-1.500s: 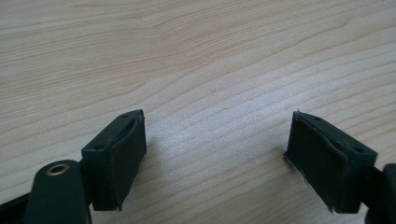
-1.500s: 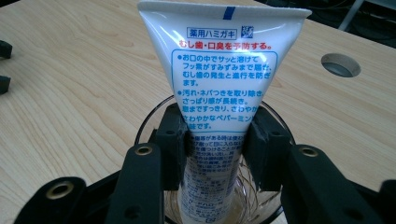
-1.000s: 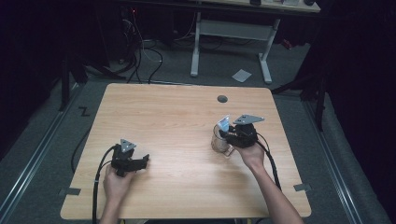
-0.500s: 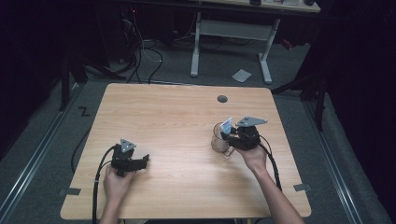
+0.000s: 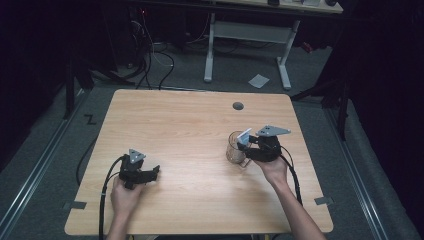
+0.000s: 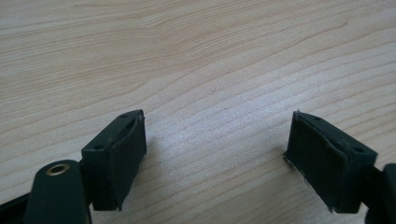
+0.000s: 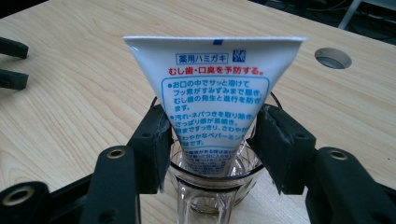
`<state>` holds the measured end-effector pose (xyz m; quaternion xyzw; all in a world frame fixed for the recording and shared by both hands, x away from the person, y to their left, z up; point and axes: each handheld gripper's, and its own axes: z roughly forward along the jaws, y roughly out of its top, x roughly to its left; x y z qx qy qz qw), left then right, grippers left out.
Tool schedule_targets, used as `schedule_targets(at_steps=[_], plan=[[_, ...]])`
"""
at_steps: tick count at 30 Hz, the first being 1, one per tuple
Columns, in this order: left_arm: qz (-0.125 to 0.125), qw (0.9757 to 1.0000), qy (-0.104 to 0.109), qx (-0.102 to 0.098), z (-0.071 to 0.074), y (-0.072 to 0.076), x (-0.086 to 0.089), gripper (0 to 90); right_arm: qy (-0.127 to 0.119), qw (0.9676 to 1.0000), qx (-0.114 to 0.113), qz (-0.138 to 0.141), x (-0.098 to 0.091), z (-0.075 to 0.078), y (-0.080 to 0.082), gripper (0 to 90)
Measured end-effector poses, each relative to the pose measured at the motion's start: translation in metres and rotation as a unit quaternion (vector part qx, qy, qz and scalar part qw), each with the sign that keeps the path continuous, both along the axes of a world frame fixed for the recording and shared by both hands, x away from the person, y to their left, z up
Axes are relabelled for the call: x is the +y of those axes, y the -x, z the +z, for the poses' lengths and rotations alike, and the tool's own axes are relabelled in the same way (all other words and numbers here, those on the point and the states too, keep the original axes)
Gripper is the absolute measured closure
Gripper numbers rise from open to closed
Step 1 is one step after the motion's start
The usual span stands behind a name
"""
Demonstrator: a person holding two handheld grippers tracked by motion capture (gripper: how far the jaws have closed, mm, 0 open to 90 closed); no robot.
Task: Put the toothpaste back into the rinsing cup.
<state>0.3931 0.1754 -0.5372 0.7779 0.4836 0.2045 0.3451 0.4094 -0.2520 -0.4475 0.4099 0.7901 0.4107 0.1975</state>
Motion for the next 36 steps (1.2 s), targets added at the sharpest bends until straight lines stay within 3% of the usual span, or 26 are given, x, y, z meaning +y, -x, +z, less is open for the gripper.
schedule_targets(at_steps=[17, 36], plan=[[0.000, 1.0000, 0.001, 0.000, 0.000, 0.000, 0.000, 20.2, -0.022, 0.9996, -0.021, 0.002, -0.005, 0.011, 0.009, 41.0], [0.000, 1.0000, 0.000, 0.000, 0.000, 0.000, 0.000, 20.2, -0.040, 0.9989, -0.023, -0.010, -0.016, 0.021, 0.021, 42.5]])
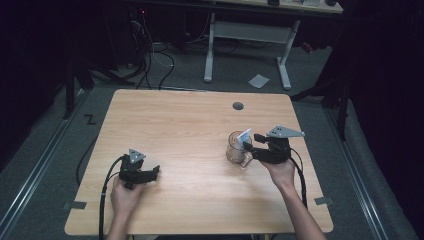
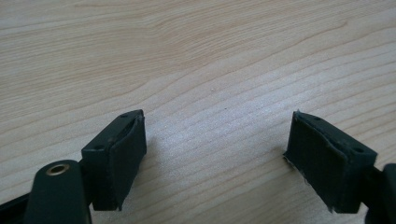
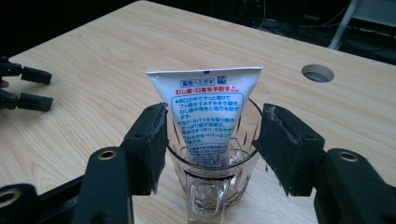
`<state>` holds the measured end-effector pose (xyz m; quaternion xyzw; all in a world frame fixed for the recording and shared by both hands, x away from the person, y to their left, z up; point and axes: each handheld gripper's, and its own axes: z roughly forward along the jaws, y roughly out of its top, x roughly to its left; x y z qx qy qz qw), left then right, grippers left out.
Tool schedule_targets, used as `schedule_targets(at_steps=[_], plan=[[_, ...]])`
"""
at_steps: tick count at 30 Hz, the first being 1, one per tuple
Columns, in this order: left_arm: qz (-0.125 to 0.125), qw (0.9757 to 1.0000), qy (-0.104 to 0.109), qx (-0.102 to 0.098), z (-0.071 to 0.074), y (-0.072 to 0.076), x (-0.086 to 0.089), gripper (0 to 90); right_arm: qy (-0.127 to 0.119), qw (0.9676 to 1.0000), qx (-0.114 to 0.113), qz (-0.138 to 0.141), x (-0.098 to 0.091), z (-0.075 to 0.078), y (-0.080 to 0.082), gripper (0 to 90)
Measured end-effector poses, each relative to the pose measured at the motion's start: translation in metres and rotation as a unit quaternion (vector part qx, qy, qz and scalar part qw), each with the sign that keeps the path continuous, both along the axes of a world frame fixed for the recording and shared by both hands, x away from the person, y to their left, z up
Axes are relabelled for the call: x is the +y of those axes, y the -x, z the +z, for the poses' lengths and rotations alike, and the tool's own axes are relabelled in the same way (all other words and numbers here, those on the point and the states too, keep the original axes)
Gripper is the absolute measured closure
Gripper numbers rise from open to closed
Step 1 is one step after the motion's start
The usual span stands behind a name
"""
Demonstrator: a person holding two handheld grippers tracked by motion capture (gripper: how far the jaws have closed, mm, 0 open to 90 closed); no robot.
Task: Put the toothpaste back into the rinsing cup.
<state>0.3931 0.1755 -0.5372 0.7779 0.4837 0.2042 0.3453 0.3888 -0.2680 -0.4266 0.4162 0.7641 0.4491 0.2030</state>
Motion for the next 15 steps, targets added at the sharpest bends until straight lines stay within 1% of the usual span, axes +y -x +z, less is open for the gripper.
schedule_targets(at_steps=[15], plan=[[0.000, 1.0000, 0.000, 0.000, 0.000, 0.000, 0.000, 20.2, -0.021, 0.9995, -0.006, -0.025, -0.021, 0.001, 0.010, 43.7]])
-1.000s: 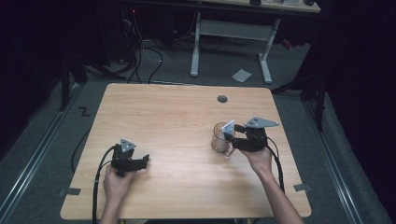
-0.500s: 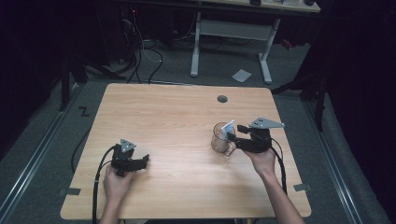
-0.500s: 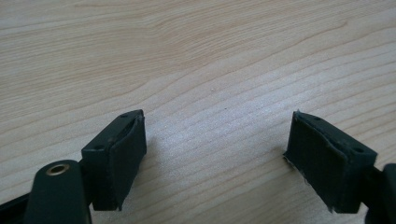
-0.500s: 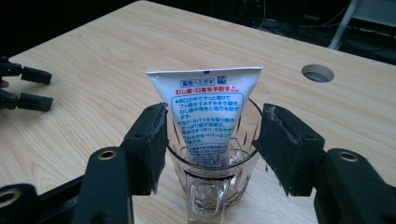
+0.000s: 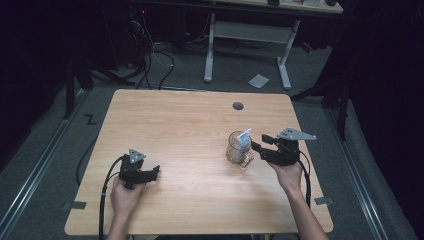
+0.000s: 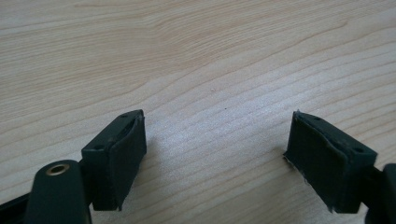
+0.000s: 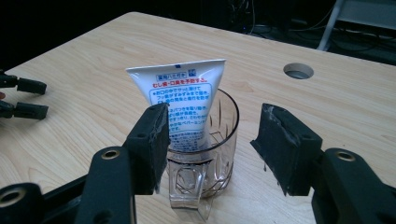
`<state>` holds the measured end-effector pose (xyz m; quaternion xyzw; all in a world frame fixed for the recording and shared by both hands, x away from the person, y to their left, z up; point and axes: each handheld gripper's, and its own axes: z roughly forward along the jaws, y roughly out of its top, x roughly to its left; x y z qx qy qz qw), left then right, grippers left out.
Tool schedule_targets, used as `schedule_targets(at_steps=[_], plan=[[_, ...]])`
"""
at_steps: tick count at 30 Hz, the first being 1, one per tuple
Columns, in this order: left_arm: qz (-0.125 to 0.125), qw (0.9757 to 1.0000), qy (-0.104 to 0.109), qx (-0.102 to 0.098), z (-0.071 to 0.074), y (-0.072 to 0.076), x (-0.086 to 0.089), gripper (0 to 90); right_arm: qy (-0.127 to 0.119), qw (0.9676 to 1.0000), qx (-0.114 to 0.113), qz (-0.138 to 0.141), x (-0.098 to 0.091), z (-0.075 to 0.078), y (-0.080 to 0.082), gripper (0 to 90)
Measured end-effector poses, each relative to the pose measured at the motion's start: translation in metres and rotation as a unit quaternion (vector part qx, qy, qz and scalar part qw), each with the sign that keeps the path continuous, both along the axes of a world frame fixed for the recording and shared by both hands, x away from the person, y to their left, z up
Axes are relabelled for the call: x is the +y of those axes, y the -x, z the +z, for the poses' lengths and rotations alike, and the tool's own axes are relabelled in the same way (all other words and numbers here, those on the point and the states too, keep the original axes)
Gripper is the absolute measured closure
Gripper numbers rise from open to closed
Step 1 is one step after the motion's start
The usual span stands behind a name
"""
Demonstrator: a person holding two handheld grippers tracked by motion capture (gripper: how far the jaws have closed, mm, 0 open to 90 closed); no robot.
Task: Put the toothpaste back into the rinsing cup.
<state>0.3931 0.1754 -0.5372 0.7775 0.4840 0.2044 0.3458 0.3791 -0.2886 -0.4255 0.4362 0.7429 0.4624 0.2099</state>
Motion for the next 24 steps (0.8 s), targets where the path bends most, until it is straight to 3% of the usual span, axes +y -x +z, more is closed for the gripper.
schedule_targets(at_steps=[24], plan=[[0.000, 1.0000, 0.000, 0.000, 0.000, 0.000, 0.000, 20.2, -0.010, 0.9995, -0.008, -0.029, -0.024, 0.005, 0.008, 44.1]])
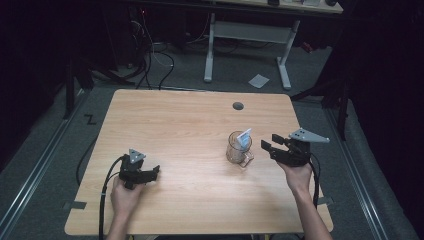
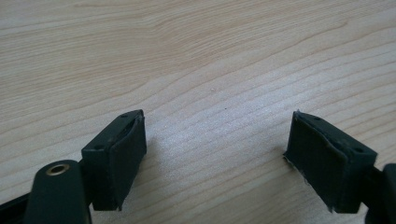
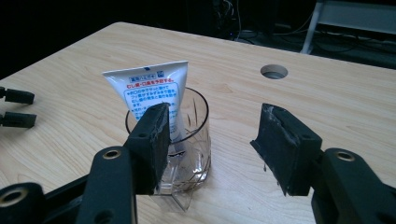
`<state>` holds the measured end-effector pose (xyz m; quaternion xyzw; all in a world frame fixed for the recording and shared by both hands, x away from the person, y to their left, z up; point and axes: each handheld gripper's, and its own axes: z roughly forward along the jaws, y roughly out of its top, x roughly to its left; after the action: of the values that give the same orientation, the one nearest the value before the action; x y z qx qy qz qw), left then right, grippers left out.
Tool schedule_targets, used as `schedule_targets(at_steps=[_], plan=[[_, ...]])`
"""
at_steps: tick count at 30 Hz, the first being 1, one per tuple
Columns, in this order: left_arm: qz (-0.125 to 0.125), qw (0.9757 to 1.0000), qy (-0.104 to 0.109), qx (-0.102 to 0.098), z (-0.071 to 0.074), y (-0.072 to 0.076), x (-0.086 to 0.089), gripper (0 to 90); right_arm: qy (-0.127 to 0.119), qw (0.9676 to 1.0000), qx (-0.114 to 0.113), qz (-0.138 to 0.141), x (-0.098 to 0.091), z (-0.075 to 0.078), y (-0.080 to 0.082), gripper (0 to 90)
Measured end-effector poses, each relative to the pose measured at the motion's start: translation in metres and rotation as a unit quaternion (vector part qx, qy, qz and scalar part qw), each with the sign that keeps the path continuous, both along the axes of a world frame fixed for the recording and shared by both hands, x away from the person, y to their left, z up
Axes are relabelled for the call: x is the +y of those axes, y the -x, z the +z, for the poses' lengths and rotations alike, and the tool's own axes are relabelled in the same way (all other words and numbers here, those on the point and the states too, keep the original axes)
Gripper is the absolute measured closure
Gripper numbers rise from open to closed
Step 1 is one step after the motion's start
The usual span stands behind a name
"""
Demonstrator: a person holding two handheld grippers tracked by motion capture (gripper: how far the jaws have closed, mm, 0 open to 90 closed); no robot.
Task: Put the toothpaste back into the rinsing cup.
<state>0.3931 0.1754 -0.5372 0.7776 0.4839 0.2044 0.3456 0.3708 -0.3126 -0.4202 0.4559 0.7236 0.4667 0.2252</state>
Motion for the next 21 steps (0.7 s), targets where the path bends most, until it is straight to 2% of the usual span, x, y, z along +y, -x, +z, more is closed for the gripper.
schedule_targets(at_steps=[21], plan=[[0.000, 1.0000, 0.000, 0.000, 0.000, 0.000, 0.000, 20.2, -0.007, 0.9996, 0.001, -0.026, -0.018, -0.004, 0.005, 44.3]])
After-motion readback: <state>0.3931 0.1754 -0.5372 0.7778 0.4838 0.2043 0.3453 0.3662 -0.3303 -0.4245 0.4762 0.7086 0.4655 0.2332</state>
